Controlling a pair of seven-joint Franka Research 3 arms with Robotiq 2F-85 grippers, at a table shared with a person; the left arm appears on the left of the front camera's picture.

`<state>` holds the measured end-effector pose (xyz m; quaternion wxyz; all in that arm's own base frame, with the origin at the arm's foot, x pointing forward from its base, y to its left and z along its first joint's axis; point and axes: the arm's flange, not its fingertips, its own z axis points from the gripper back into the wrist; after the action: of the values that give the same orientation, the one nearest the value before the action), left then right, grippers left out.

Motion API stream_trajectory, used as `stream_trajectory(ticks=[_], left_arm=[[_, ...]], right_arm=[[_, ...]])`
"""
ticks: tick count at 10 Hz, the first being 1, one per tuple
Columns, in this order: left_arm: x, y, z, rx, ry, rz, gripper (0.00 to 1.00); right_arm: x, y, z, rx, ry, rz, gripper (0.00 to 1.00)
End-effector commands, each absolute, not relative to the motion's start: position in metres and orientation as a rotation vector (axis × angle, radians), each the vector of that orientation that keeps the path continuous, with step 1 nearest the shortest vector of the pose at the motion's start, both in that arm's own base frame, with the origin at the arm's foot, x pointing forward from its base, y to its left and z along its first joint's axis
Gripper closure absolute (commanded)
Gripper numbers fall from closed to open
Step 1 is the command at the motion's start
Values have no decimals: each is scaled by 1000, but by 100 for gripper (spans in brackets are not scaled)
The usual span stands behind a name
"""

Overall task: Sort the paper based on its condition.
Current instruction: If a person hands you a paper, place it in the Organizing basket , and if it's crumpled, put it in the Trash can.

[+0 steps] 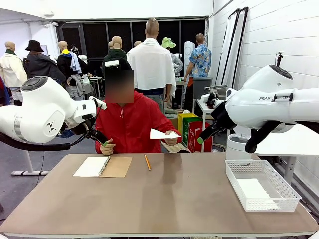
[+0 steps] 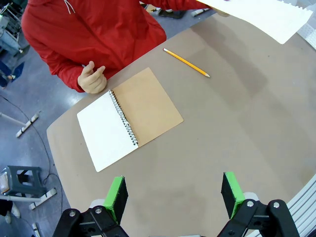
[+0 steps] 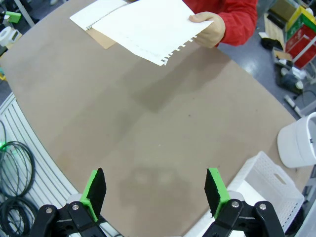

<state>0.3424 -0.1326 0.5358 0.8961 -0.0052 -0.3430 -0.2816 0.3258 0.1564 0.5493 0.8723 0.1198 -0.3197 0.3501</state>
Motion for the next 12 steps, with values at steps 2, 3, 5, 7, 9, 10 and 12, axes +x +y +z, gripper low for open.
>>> stream_trajectory(ticks=[2, 3, 5, 7, 9, 10, 12], left_arm=[[342, -132, 536, -12, -716, -586, 0], [342, -132, 536, -12, -716, -586, 0], [342, -132, 536, -12, -716, -586, 0], [342, -132, 536, -12, -716, -586, 0], [342, -132, 536, -12, -716, -586, 0], [342, -132, 536, -12, -716, -586, 0], [342, -132, 536, -12, -716, -586, 0]], right_arm=[[347, 162, 561, 344, -575, 436, 0], [359, 160, 566, 402, -542, 322, 0], [388, 156, 572, 501, -455, 106, 0], [415, 147, 566, 625, -339, -104, 0], [431, 137, 553, 744, -231, -252, 0], [435, 135, 548, 788, -202, -286, 0], [430, 136, 553, 665, -291, -223, 0]])
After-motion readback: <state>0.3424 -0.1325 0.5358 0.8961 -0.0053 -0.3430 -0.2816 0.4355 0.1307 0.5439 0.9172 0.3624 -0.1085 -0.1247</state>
